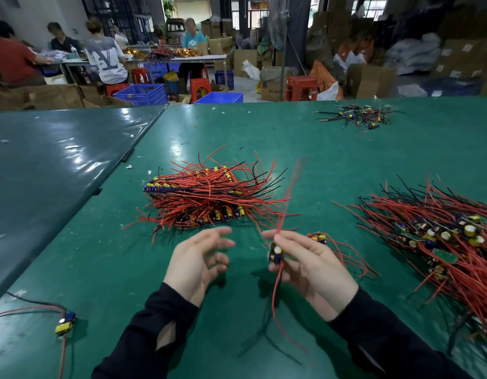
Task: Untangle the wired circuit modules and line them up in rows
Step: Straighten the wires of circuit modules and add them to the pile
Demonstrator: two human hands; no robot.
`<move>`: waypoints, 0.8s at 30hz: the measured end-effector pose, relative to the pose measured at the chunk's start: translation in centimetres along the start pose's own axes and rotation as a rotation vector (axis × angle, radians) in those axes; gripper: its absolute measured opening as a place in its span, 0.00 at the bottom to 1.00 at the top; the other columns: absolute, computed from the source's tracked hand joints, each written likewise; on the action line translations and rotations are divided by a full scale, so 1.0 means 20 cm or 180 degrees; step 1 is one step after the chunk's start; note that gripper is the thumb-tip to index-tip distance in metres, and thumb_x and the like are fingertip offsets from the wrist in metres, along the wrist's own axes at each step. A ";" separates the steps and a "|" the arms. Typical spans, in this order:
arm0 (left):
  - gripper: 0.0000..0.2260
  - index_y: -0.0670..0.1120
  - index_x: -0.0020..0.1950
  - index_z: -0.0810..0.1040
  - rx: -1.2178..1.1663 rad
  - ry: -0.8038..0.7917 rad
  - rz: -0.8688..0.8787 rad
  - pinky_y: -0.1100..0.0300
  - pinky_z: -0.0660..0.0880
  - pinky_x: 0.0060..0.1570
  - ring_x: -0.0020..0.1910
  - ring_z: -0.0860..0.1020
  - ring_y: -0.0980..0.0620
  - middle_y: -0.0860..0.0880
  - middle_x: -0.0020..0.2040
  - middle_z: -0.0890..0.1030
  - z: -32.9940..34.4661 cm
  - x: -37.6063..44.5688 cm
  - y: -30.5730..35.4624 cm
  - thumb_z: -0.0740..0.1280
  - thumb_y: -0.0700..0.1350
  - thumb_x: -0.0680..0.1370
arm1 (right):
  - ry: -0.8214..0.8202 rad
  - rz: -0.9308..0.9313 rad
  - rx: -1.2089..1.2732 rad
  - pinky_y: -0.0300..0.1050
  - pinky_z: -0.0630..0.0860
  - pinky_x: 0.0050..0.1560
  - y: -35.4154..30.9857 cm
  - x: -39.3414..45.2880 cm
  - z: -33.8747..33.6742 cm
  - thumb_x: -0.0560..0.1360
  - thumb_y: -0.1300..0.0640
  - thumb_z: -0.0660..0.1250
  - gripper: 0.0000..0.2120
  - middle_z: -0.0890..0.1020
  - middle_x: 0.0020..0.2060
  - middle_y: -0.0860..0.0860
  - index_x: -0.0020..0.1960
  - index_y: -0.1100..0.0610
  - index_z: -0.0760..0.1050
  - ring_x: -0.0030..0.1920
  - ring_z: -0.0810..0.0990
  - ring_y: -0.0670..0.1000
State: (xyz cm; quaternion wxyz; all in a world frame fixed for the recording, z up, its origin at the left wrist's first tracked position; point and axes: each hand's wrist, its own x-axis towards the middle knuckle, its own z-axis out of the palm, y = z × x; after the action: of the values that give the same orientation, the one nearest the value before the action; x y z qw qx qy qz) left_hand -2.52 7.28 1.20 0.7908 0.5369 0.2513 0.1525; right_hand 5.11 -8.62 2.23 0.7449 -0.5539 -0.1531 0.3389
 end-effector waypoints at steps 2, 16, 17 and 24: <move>0.09 0.38 0.48 0.79 0.0561 -0.0519 -0.0170 0.67 0.72 0.25 0.24 0.76 0.54 0.45 0.35 0.81 0.00 -0.01 -0.02 0.60 0.32 0.78 | 0.0253 -0.0064 0.0495 0.33 0.72 0.23 -0.01 0.01 0.00 0.65 0.57 0.69 0.07 0.80 0.31 0.53 0.39 0.56 0.84 0.30 0.82 0.49; 0.11 0.47 0.38 0.85 0.0071 -0.0737 0.0248 0.67 0.71 0.22 0.24 0.78 0.54 0.45 0.29 0.80 0.09 -0.08 0.00 0.68 0.51 0.65 | 0.0603 -0.0462 0.0564 0.34 0.70 0.29 0.02 -0.01 0.01 0.68 0.58 0.69 0.03 0.83 0.36 0.50 0.39 0.51 0.78 0.35 0.83 0.49; 0.09 0.46 0.37 0.85 -0.0133 -0.0631 0.0157 0.68 0.71 0.22 0.24 0.78 0.55 0.46 0.29 0.81 0.08 -0.08 0.01 0.69 0.50 0.64 | 0.0559 -0.0516 0.0523 0.34 0.71 0.29 0.02 -0.01 0.02 0.70 0.62 0.68 0.06 0.83 0.36 0.52 0.40 0.51 0.78 0.35 0.83 0.50; 0.16 0.40 0.43 0.85 -0.1816 -0.0689 -0.0388 0.68 0.78 0.29 0.32 0.82 0.54 0.43 0.37 0.82 0.05 -0.07 0.04 0.79 0.42 0.58 | 0.0280 -0.0789 0.0319 0.37 0.77 0.33 0.04 -0.03 0.04 0.59 0.58 0.72 0.05 0.84 0.37 0.57 0.35 0.54 0.82 0.37 0.84 0.52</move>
State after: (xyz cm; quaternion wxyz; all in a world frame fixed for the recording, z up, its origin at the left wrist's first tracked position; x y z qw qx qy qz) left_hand -2.97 6.05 2.51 0.9394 0.2903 0.1444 0.1111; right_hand 3.98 -8.32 1.77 0.8137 -0.5072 -0.1705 0.2270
